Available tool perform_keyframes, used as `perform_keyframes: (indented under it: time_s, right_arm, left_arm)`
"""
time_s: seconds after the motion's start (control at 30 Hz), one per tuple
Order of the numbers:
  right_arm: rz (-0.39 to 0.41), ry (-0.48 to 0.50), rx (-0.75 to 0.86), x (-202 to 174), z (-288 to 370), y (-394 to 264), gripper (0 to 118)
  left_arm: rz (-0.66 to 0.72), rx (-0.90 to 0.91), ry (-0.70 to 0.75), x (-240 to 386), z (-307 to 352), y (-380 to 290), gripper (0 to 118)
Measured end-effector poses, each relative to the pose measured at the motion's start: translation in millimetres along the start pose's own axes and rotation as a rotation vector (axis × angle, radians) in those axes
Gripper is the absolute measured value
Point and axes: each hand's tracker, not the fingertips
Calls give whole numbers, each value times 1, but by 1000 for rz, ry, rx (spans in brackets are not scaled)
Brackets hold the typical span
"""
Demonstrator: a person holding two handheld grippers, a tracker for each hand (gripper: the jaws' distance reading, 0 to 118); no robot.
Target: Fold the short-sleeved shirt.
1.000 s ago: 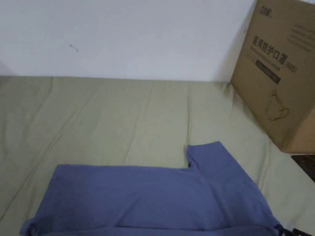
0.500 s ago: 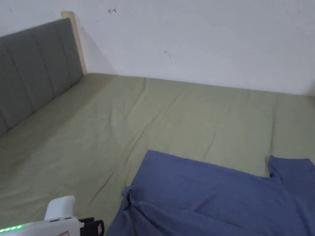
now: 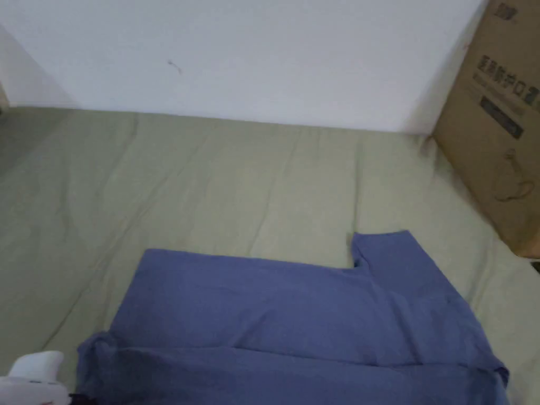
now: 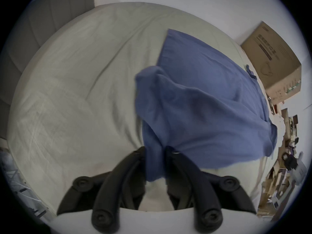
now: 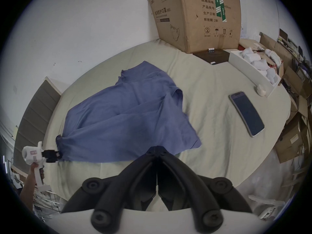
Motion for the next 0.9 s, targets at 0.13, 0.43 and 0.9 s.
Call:
perform_keyframes:
  time_s: [0.13,0.43,0.9]
  right_arm:
    - [26,-68,-42,11,-30,10,57]
    - [76,-177,-174,43,-129,9,38]
    - [59,-34,-121,35,-42,21,9]
  left_arm:
    - [95,0,-7,0,-4,-17,14]
    - [31,-41,105,19,-12,3,13]
    - [55,49,-101,15,89,-18,10]
